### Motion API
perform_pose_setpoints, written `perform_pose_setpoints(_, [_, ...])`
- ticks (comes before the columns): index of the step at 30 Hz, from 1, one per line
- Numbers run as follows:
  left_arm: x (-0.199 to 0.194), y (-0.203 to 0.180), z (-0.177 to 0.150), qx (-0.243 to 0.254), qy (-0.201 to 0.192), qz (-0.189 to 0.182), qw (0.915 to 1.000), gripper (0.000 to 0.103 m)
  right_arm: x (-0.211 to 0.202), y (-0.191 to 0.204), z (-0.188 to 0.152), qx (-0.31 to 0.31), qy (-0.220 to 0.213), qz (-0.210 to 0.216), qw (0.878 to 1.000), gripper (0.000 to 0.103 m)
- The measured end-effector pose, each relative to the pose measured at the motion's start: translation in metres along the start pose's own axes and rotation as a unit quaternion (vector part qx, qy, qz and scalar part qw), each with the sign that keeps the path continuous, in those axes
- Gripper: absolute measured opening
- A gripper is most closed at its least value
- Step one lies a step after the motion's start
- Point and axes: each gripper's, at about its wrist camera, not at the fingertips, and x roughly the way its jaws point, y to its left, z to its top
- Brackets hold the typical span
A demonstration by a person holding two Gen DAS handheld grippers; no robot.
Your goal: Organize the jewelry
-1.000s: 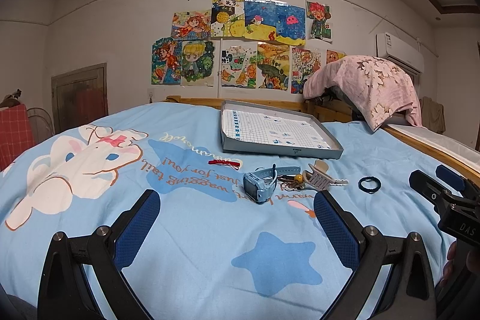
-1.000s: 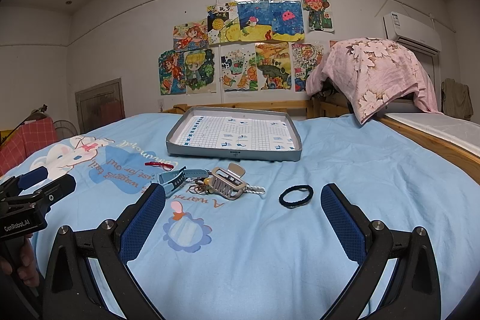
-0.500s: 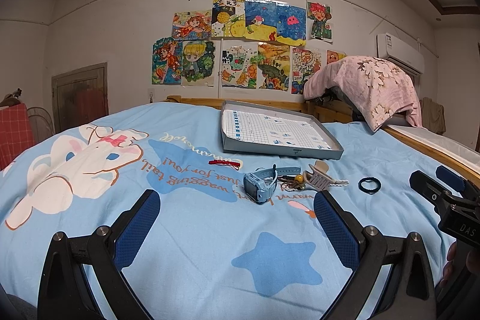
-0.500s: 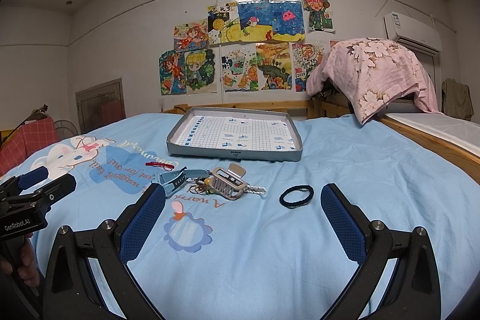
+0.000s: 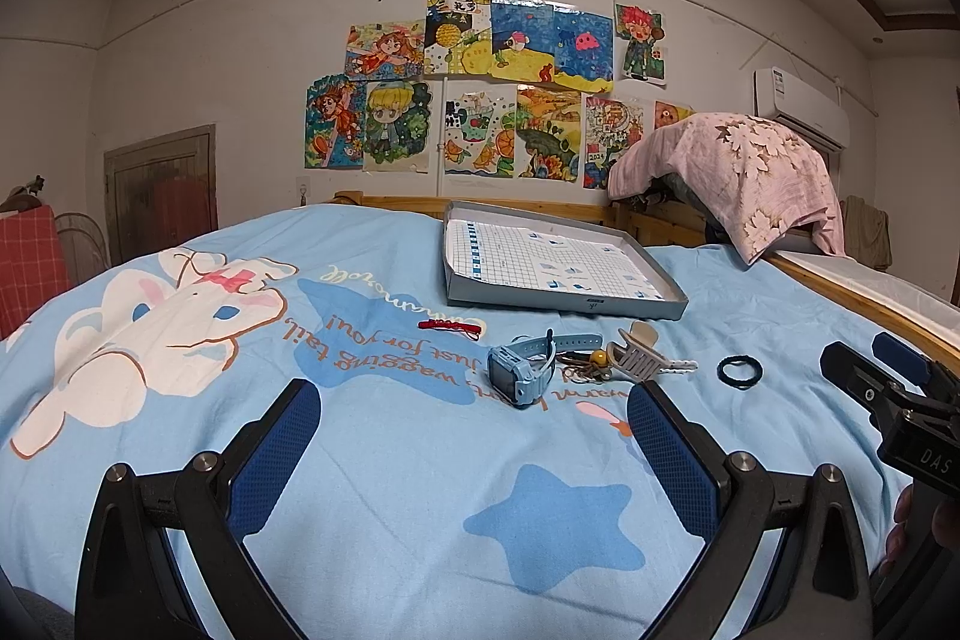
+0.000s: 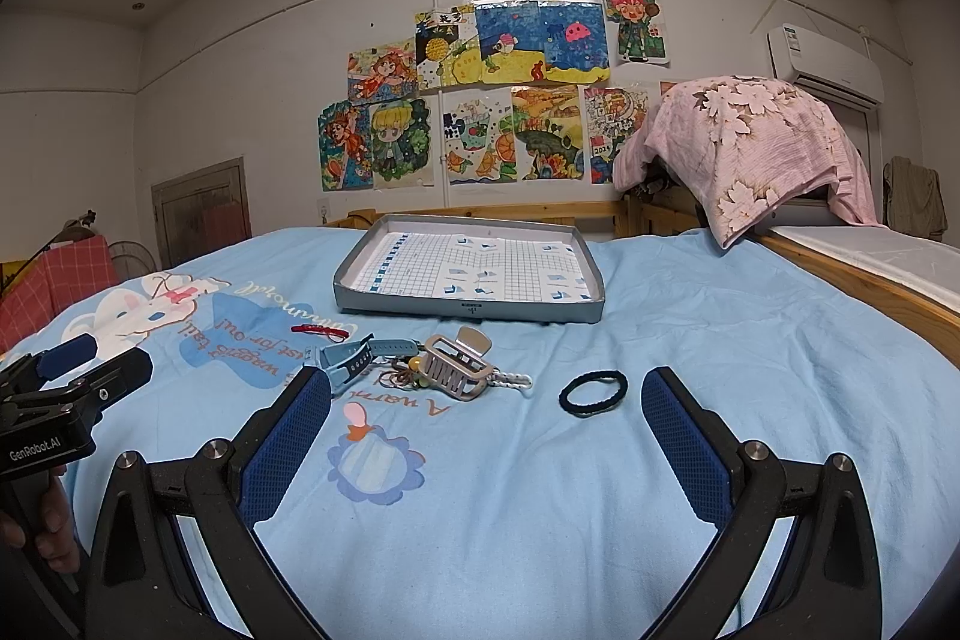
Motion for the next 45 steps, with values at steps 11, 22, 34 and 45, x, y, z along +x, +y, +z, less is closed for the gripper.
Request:
perform_pose_setpoints(11, [0.0, 0.0, 0.0, 0.0, 0.0, -0.001, 1.0, 0.103, -0.001, 0.0, 0.0, 0.001, 0.0, 0.0, 1.0, 0.102])
perform_pose_setpoints(22, [0.0, 0.0, 0.0, 0.0, 0.0, -0.001, 1.0, 0.103, -0.001, -0.001, 0.0, 0.001, 0.0, 0.0, 1.0, 0.102])
perform_pose_setpoints(34, [-0.001, 0.001, 0.0, -0.002, -0.001, 0.004, 1.0, 0.103, -0.003, -0.003, -0.001, 0.001, -0.006, -0.011, 1.0, 0.102])
perform_pose_setpoints(45, [0.018, 0.013, 0.021, -0.021, 0.021, -0.002, 0.9996, 0.103, 0.01, -0.014, 0.008, 0.027, -0.004, -0.004, 1.0, 0.102])
